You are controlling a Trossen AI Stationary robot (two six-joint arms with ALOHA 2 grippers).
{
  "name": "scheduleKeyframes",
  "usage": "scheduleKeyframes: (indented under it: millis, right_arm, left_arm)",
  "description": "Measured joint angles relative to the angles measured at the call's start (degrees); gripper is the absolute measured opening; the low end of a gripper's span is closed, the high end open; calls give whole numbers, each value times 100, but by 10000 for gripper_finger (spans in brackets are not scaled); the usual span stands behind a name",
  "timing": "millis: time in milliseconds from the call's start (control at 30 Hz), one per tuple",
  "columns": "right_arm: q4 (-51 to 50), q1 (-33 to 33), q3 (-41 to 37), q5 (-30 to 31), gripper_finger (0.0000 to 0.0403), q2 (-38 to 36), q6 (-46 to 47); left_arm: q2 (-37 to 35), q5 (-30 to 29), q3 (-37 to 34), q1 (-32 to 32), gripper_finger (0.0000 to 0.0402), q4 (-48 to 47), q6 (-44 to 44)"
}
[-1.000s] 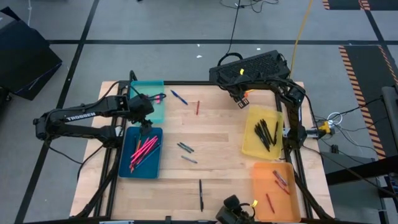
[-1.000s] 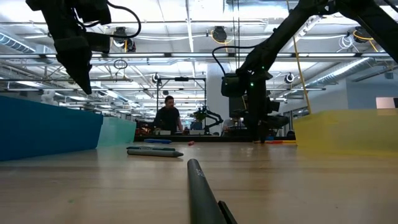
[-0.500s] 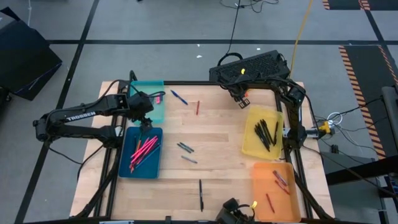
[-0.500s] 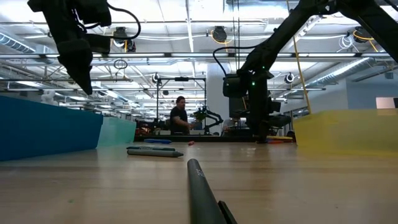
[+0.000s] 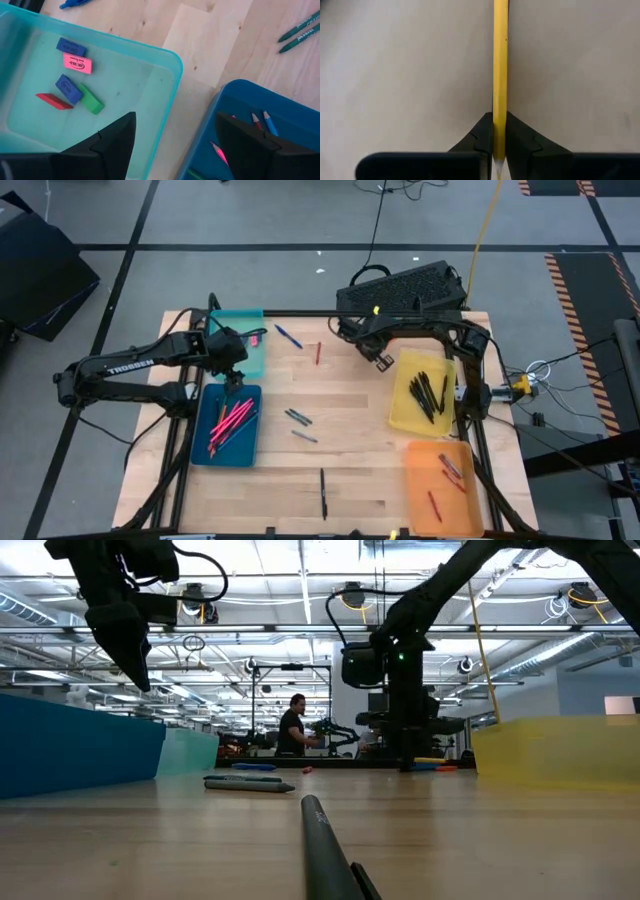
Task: Sort crayons/erasers/pens/pencils in bins
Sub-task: Move the colored pencils to the center of the table, then put the yellow colored pencil into the blue bin
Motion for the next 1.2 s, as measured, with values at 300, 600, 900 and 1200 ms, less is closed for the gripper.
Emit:
scheduleKeyframes:
  millis: [300, 600, 900, 1200]
  right_arm:
    - [364, 883, 2, -784, 23, -15, -485]
    - [748, 1599, 9, -2429, 29, -15, -2857]
    - [693, 2026, 11, -2604, 88, -17, -3580]
    - [1079, 2063, 22, -1286, 138, -400, -4313]
  left_arm:
    - [0, 21, 0, 0, 271, 60, -86]
    - [-2, 21, 0, 0, 271, 96, -138]
    - [-2, 105, 0, 0, 271, 93, -357]
    - [-2, 109, 0, 0, 271, 73, -684]
